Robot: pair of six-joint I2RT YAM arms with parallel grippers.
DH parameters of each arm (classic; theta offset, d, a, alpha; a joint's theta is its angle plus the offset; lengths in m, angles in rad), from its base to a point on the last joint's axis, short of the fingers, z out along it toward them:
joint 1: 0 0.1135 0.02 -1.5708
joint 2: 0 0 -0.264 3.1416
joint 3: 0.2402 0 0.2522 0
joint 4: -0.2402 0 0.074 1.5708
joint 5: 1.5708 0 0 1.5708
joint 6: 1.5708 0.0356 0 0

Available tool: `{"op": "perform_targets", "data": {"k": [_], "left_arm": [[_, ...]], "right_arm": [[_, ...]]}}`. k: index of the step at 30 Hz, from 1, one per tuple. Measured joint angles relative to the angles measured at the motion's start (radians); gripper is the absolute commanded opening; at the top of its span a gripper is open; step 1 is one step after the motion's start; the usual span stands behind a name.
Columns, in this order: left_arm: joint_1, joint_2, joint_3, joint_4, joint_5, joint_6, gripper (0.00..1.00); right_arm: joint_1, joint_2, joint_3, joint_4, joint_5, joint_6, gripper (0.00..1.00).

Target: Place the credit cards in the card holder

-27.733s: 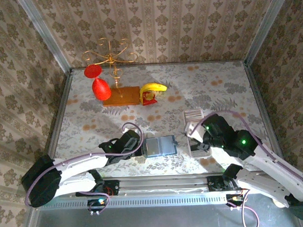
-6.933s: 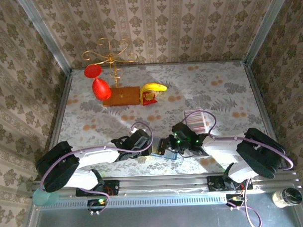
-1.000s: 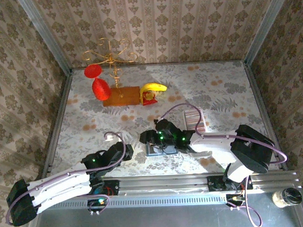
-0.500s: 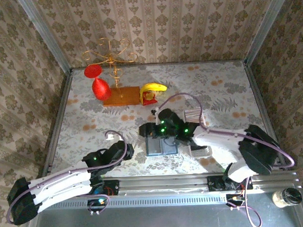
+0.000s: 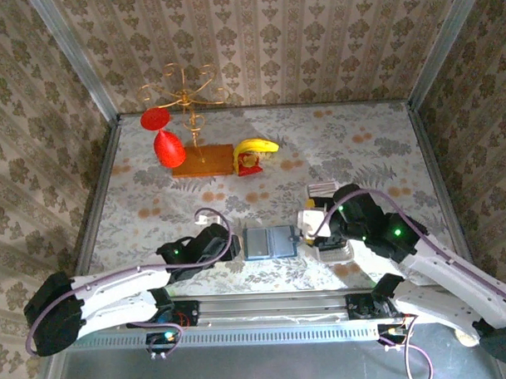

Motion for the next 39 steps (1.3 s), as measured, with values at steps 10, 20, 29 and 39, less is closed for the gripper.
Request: {"op": "perform_targets", "data": {"k": [10, 20, 29, 39], "left_arm": [[0.005, 0.039, 0.049, 0.020, 0.051, 0.039, 0.51], [0.005, 0.041, 0.049, 0.030, 0.076, 0.040, 0.51], [0.005, 0.041, 0.048, 0.030, 0.083, 0.040, 0.50], [0.005, 0.041, 0.048, 0.030, 0.086, 0.040, 0.48]], "right_arm": [[-0.084, 0.047, -0.198, -0.103, 0.133, -0.368, 0.94], [-0.086, 0.208, -0.226, 0.097, 0.185, -0.407, 0.92], [-0.086, 0.260, -0.227, 0.160, 0.211, -0.419, 0.93], [-0.086, 0.280, -0.222, 0.135, 0.214, -0.433, 0.76]]}}
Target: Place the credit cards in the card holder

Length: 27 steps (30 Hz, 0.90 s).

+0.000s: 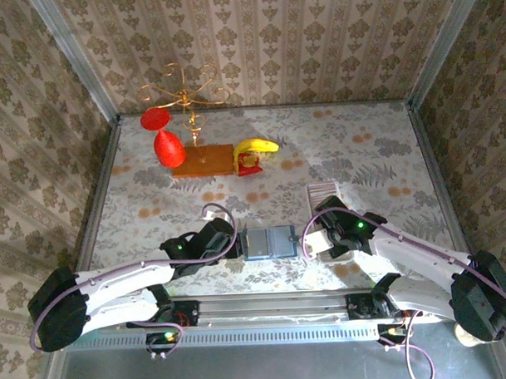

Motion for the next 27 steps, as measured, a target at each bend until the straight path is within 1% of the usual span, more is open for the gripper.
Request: {"op": "perform_targets", "data": {"k": [5, 7, 9, 13, 16, 21, 26, 27], "left_arm": [[0.000, 0.000, 0.000, 0.000, 0.008, 0.000, 0.46], [0.000, 0.000, 0.000, 0.000, 0.010, 0.000, 0.45], [0.000, 0.000, 0.000, 0.001, 0.012, -0.001, 0.44], [-0.002, 0.000, 0.000, 0.009, 0.012, -0.002, 0.44], [-0.007, 0.000, 0.000, 0.013, 0.012, -0.005, 0.42], [-0.014, 0.000, 0.000, 0.015, 0.012, -0.010, 0.41], [-0.015, 0.000, 0.000, 0.015, 0.011, -0.012, 0.40], [-0.015, 0.000, 0.000, 0.015, 0.011, -0.012, 0.40]], "right_arm": [[0.000, -0.035, 0.000, -0.023, 0.000, 0.000, 0.71], [0.000, -0.060, 0.000, -0.034, 0.000, 0.000, 0.67], [0.000, -0.078, 0.000, -0.044, 0.000, 0.000, 0.66], [0.000, -0.101, 0.000, -0.051, 0.000, 0.000, 0.61], [0.000, -0.111, 0.000, -0.060, -0.002, 0.000, 0.54], [0.000, -0.121, 0.000, -0.075, -0.005, 0.003, 0.47], [0.001, -0.122, 0.000, -0.084, -0.008, 0.004, 0.43], [0.001, -0.122, 0.000, -0.086, -0.009, 0.004, 0.41]]}}
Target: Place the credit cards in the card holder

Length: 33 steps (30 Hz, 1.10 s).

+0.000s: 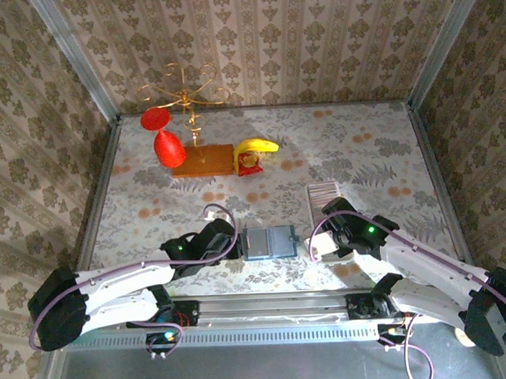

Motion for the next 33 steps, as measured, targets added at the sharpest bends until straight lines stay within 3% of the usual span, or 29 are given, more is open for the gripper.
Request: {"op": "perform_targets", "data": {"k": [28, 33], "left_arm": [[-0.013, 0.010, 0.041, -0.006, -0.008, -0.008, 0.37], [-0.013, 0.010, 0.043, -0.010, -0.008, -0.008, 0.37]], "right_arm": [[0.031, -0.055, 0.041, -0.126, -0.035, 0.081, 0.12], [0.049, -0.084, 0.065, -0.183, -0.059, 0.143, 0.00]]}}
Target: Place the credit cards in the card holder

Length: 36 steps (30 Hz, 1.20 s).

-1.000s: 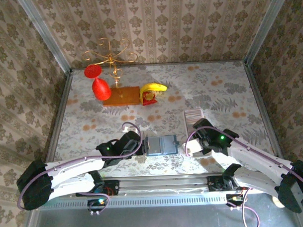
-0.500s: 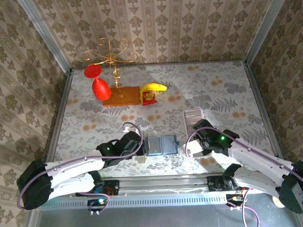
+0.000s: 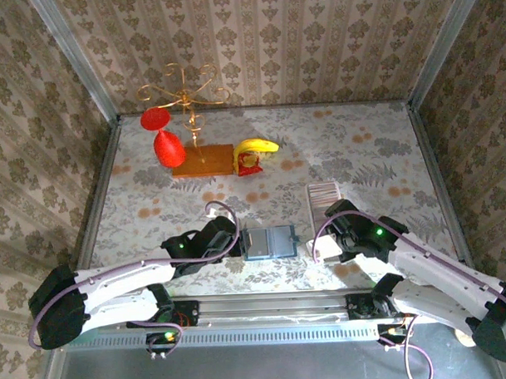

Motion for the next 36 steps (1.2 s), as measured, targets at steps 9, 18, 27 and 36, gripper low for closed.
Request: {"op": "perform_targets", "data": {"k": [9, 18, 27, 36], "left_arm": [[0.001, -0.050, 0.006, -0.075, -0.021, 0.002, 0.38], [0.001, -0.056, 0.035, -0.111, -0.034, -0.011, 0.37], [0.001, 0.061, 0.047, -0.093, -0.029, -0.031, 0.44], [0.000, 0.206, 0.086, -0.046, -0.014, -0.043, 0.51]], "right_arm": [[0.038, -0.043, 0.151, -0.064, -0.100, 0.292, 0.00], [0.053, -0.024, 0.212, 0.208, -0.131, 1.204, 0.00], [0.053, 0.176, -0.042, 0.591, -0.271, 1.921, 0.00], [0.048, 0.365, -0.046, 0.795, -0.307, 2.076, 0.00]]}}
